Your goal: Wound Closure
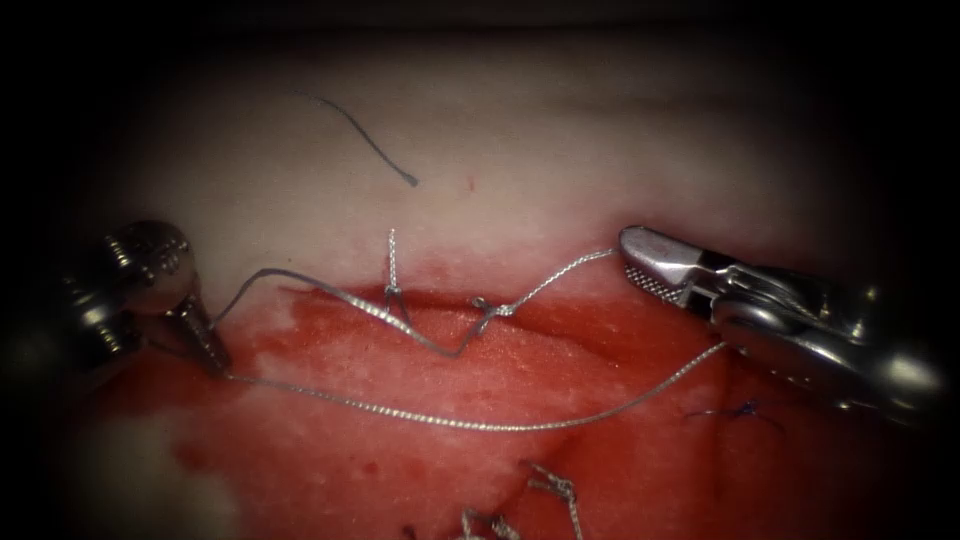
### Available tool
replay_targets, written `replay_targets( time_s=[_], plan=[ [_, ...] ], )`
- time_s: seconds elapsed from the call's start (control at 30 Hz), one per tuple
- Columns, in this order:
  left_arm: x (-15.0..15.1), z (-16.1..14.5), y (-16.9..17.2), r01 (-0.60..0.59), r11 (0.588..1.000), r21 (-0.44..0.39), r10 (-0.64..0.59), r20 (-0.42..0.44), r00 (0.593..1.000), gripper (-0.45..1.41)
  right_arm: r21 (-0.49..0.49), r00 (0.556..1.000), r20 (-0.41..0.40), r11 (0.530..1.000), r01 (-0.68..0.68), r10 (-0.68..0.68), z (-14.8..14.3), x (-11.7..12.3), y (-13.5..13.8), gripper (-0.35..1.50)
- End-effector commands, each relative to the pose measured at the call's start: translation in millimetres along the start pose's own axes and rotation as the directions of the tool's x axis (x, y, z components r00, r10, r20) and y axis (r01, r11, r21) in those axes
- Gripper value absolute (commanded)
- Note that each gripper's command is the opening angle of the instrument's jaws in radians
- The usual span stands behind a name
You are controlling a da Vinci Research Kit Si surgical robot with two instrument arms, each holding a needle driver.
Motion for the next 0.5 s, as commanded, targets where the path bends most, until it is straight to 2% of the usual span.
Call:
replay_targets(
  time_s=[0.03,0.07,0.13,0.2,0.3,0.43,0.5],
  plan=[
    [1.1,-1.1,0.3,-0.005,1.0,0.014,0.005,0.002,1.0,-0.45,-0.031,0.999,-0.042,0.999,-0.009,0.008,0.5,-0.7,1.3,0.0],
    [1.1,-1.0,0.3,-0.007,1.0,0.015,0.007,0.004,1.0,-0.45,-0.061,0.998,-0.067,0.998,-0.011,0.007,0.6,-0.7,1.3,0.14],
    [1.1,-0.9,0.3,-0.008,1.0,0.014,0.008,0.004,1.0,-0.45,-0.101,0.996,-0.09,0.995,0.004,-0.013,1.1,-0.5,1.5,0.62],
    [1.1,-0.8,0.2,-0.007,1.0,0.013,0.007,0.004,1.0,-0.45,-0.099,0.999,-0.045,0.995,0.01,-0.014,1.6,-0.4,1.6,0.93],
    [1.2,-0.6,0.3,-0.008,1.0,0.012,0.008,0.005,1.0,-0.45,-0.094,0.998,0.047,0.995,0.034,-0.03,2.8,-0.1,1.3,1.04],
    [1.2,-0.3,0.6,-0.016,1.0,0.019,0.015,0.015,1.0,-0.45,-0.101,0.991,0.091,0.99,0.104,-0.094,4.3,-0.3,0.7,1.23],
    [1.2,-0.2,0.8,-0.016,1.0,0.018,0.016,0.015,1.0,-0.45,-0.112,0.991,0.1,0.988,0.105,-0.094,4.7,-0.5,0.5,1.25]
  ],
)
